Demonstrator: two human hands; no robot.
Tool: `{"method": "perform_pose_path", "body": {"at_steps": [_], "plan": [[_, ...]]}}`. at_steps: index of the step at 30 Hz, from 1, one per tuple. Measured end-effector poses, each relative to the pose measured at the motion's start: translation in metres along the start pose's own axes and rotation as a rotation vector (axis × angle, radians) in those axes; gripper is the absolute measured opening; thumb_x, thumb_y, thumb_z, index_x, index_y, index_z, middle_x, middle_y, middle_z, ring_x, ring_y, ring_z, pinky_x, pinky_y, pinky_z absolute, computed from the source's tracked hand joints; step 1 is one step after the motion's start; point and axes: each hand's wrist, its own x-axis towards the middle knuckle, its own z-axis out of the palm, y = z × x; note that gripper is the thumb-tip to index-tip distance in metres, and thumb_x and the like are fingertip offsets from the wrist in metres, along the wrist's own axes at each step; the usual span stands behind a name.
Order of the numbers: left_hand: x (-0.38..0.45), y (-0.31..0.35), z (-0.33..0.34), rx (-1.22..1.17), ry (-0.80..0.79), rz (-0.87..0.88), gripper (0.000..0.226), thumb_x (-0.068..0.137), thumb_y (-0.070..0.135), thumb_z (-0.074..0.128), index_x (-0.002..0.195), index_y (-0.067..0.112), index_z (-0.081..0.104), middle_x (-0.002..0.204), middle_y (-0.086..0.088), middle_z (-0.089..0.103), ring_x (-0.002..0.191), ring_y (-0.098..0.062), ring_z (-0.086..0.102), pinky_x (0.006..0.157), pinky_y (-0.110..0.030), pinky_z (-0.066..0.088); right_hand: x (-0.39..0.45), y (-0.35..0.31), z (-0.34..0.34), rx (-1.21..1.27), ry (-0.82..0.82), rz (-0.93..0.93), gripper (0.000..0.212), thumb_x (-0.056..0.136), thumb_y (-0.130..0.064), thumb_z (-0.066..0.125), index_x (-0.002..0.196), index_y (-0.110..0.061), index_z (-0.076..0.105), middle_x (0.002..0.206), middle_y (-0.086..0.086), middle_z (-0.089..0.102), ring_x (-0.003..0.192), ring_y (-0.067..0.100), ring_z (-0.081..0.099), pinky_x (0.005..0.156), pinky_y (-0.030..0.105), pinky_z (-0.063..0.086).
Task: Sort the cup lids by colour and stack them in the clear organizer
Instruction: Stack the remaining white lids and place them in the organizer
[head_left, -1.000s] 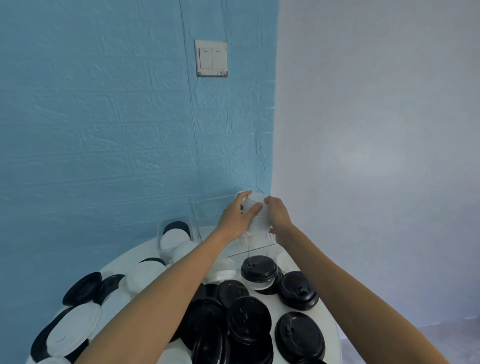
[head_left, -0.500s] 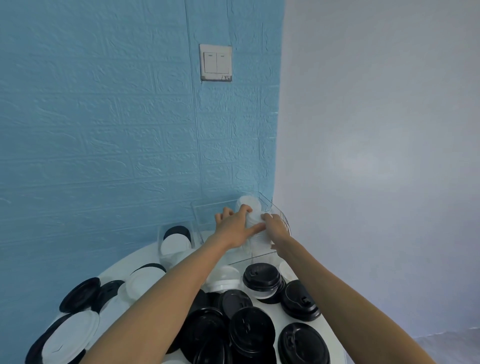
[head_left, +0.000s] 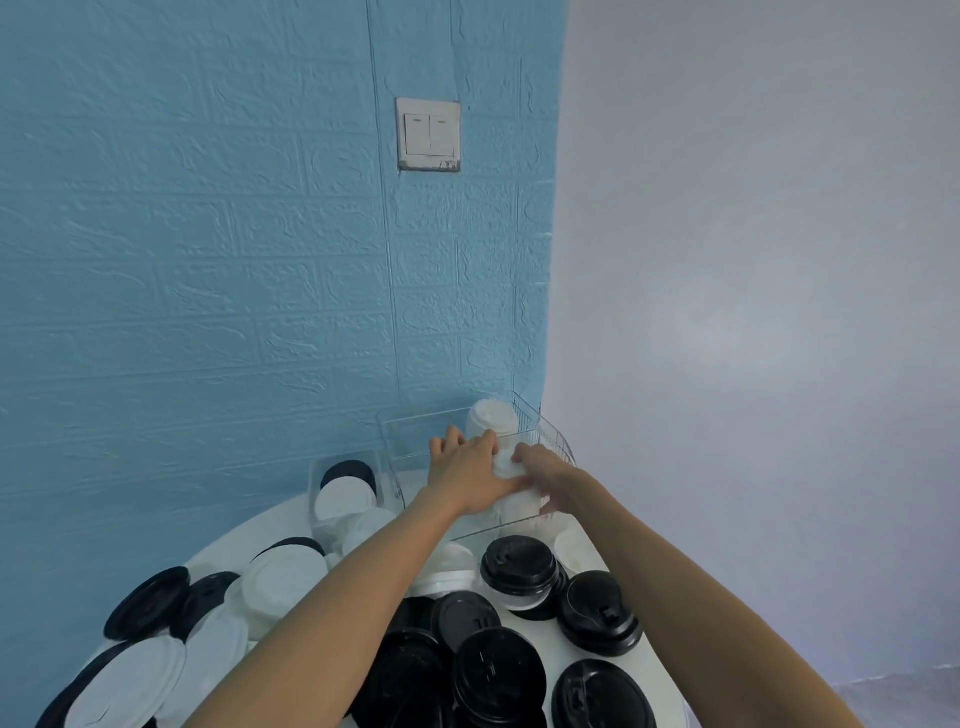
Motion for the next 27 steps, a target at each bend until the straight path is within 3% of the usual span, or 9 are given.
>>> {"method": "perform_pose_path", "body": {"at_steps": [5,10,15,17,19,23,24,25,27], "plan": [[0.001,0.0,0.002,0.047,0.008,-0.006,0.072,0.068,0.09,0.054,0.103,0.027,0.052,0.11,0.009,0.062,0.106,-0.022,0.038,0.088,-0.042,0.03,0.002,0.001,-0.001,-0.038,-0.035,0.007,0.025,0.102,-0.026,0.038,0.123,-0.014,0.042,0.116,0.012,0.049,0.096,0.026,0.049,0.097,0.049,0.047],[0.002,0.001,0.0,0.069,-0.009,-0.01,0.071,0.067,0.088,0.059,0.103,0.027,0.054,0.108,0.008,0.064,0.107,-0.022,0.039,0.087,-0.042,0.029,0.0,-0.001,-0.001,-0.03,-0.056,0.022,0.024,0.101,-0.024,0.038,0.121,-0.012,0.043,0.099,0.009,0.053,0.08,0.021,0.051,0.082,0.041,0.047],[0.002,0.005,0.003,0.098,-0.011,-0.023,0.073,0.067,0.088,0.059,0.105,0.027,0.056,0.114,0.006,0.063,0.114,-0.025,0.04,0.092,-0.044,0.03,0.002,0.0,0.0,-0.059,-0.048,0.017,0.02,0.099,-0.019,0.038,0.116,-0.01,0.046,0.096,0.01,0.054,0.08,0.021,0.052,0.085,0.041,0.047],[0.002,0.005,0.006,0.112,-0.002,-0.029,0.076,0.067,0.089,0.057,0.111,0.027,0.056,0.121,0.004,0.061,0.118,-0.026,0.04,0.095,-0.045,0.03,0.002,0.0,0.003,-0.092,-0.016,0.009,0.017,0.1,-0.018,0.036,0.111,-0.012,0.047,0.093,0.007,0.052,0.086,0.022,0.051,0.091,0.043,0.047],[0.0,0.004,0.007,0.125,0.001,-0.023,0.079,0.071,0.09,0.052,0.119,0.027,0.056,0.128,0.003,0.058,0.122,-0.027,0.04,0.097,-0.045,0.029,0.002,0.0,0.003,-0.12,0.011,0.008,0.017,0.1,-0.019,0.035,0.107,-0.013,0.049,0.091,0.005,0.051,0.083,0.02,0.048,0.087,0.04,0.045],[-0.008,0.003,0.004,0.043,0.055,-0.028,0.078,0.082,0.088,0.039,0.132,0.03,0.054,0.137,0.004,0.055,0.128,-0.024,0.043,0.102,-0.045,0.028,-0.001,-0.004,-0.002,-0.185,0.044,-0.035,0.038,0.103,-0.026,0.04,0.135,-0.007,0.048,0.093,0.003,0.047,0.073,0.015,0.04,0.068,0.026,0.034],[-0.01,0.003,0.0,0.004,0.082,-0.026,0.074,0.086,0.084,0.038,0.133,0.03,0.053,0.137,0.004,0.055,0.128,-0.023,0.045,0.102,-0.044,0.028,-0.004,-0.006,-0.004,-0.195,0.037,-0.06,0.045,0.104,-0.029,0.042,0.143,-0.005,0.046,0.101,0.005,0.052,0.076,0.014,0.046,0.067,0.025,0.036],[-0.012,0.003,-0.005,-0.034,0.107,-0.023,0.068,0.089,0.08,0.039,0.134,0.03,0.052,0.136,0.004,0.055,0.128,-0.022,0.047,0.103,-0.043,0.028,-0.007,-0.01,-0.006,-0.206,0.038,-0.082,0.052,0.106,-0.033,0.043,0.148,-0.003,0.042,0.117,0.011,0.056,0.09,0.018,0.055,0.076,0.027,0.043],[-0.017,0.004,-0.019,-0.095,0.15,-0.01,0.055,0.097,0.069,0.039,0.132,0.029,0.053,0.135,0.003,0.057,0.128,-0.021,0.05,0.103,-0.043,0.03,-0.014,-0.02,-0.013,-0.256,0.082,-0.136,0.062,0.107,-0.042,0.042,0.152,0.001,0.039,0.15,0.018,0.046,0.13,0.031,0.051,0.102,0.036,0.042]]}}
